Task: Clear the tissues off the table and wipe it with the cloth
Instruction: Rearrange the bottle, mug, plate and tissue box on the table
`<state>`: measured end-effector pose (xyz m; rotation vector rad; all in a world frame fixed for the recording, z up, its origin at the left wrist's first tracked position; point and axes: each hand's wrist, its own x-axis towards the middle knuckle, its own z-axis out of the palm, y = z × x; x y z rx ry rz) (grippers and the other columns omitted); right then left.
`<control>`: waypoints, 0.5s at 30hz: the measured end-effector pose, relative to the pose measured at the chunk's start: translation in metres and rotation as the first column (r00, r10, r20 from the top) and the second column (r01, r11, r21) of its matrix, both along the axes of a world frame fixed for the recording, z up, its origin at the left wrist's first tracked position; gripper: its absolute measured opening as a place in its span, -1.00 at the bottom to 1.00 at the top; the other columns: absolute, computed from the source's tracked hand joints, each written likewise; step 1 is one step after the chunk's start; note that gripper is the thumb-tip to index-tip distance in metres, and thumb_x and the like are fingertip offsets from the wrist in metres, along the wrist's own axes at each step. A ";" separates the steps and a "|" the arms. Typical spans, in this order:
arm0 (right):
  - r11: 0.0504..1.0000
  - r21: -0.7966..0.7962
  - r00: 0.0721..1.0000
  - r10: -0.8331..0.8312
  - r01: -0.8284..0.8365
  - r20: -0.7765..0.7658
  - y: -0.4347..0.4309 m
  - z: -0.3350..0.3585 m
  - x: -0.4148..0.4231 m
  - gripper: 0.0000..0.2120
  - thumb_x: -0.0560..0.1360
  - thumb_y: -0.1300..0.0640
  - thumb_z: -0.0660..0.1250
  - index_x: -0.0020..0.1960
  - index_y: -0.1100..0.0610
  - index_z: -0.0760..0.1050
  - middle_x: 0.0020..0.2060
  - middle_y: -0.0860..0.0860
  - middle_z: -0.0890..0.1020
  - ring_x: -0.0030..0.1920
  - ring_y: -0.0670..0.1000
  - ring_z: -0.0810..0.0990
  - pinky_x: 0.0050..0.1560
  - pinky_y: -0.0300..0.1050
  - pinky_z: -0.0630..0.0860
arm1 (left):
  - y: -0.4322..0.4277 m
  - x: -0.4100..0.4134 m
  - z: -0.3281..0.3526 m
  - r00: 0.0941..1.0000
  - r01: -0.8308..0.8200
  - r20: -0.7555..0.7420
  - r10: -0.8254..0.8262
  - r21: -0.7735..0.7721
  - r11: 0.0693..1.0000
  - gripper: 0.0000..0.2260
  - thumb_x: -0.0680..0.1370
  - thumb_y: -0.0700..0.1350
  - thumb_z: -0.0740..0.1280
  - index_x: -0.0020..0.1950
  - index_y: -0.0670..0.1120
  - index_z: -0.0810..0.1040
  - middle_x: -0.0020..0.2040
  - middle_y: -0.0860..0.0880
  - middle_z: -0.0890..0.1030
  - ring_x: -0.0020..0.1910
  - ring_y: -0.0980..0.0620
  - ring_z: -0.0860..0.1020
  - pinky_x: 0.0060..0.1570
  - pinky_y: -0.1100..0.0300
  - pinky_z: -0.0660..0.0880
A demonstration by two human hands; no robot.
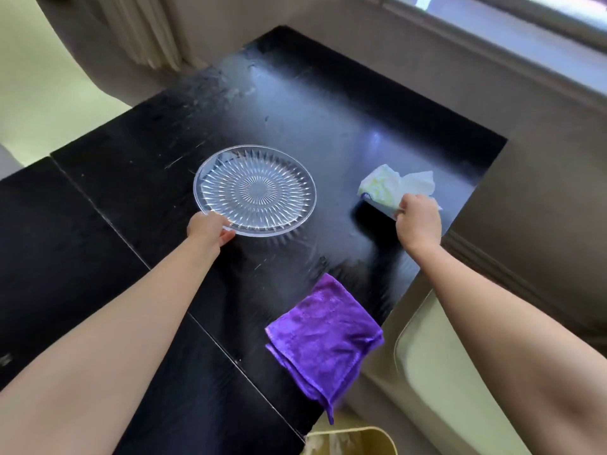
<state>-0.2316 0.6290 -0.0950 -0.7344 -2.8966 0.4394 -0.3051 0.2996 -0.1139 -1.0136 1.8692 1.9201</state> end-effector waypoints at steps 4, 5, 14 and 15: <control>0.985 -0.080 0.986 0.146 -0.153 -0.080 -0.045 0.013 0.001 -0.88 0.49 0.31 0.24 -0.06 0.33 0.53 -0.02 0.29 0.57 0.07 0.24 0.47 -0.10 -0.02 0.41 | -0.026 0.035 0.006 0.994 -0.105 -0.012 0.106 0.038 0.994 -0.77 0.44 -0.41 0.24 0.04 -0.20 0.49 -0.01 -0.16 0.50 -0.29 0.06 0.47 -0.56 0.36 0.47; 0.977 -0.092 0.979 0.183 -0.192 -0.095 -0.057 0.016 0.003 -0.88 0.48 0.31 0.24 -0.06 0.33 0.53 -0.03 0.29 0.57 0.07 0.24 0.48 -0.10 -0.02 0.42 | -0.033 0.043 0.007 0.990 -0.142 -0.008 0.142 0.062 0.988 -0.79 0.45 -0.41 0.24 0.04 -0.21 0.50 0.00 -0.16 0.50 -0.31 0.07 0.46 -0.57 0.37 0.47; 0.888 -0.149 0.894 0.405 -0.434 -0.189 -0.163 0.034 0.019 -0.89 0.47 0.27 0.31 -0.07 0.33 0.53 -0.03 0.28 0.58 0.03 0.24 0.49 -0.10 0.00 0.38 | -0.112 0.133 0.039 0.918 -0.385 -0.044 0.393 0.129 0.914 -0.59 0.44 -0.41 0.27 0.28 -0.20 0.44 -0.08 -0.12 0.56 -0.32 0.07 0.49 -0.53 0.34 0.49; 0.875 -0.158 0.883 0.427 -0.458 -0.197 -0.175 0.035 0.022 -0.89 0.47 0.27 0.31 -0.08 0.33 0.53 -0.04 0.28 0.58 0.03 0.25 0.49 -0.12 -0.01 0.35 | -0.120 0.145 0.041 0.910 -0.405 -0.042 0.412 0.125 0.906 -0.60 0.44 -0.41 0.27 0.27 -0.20 0.45 -0.09 -0.11 0.57 -0.34 0.07 0.49 -0.54 0.34 0.48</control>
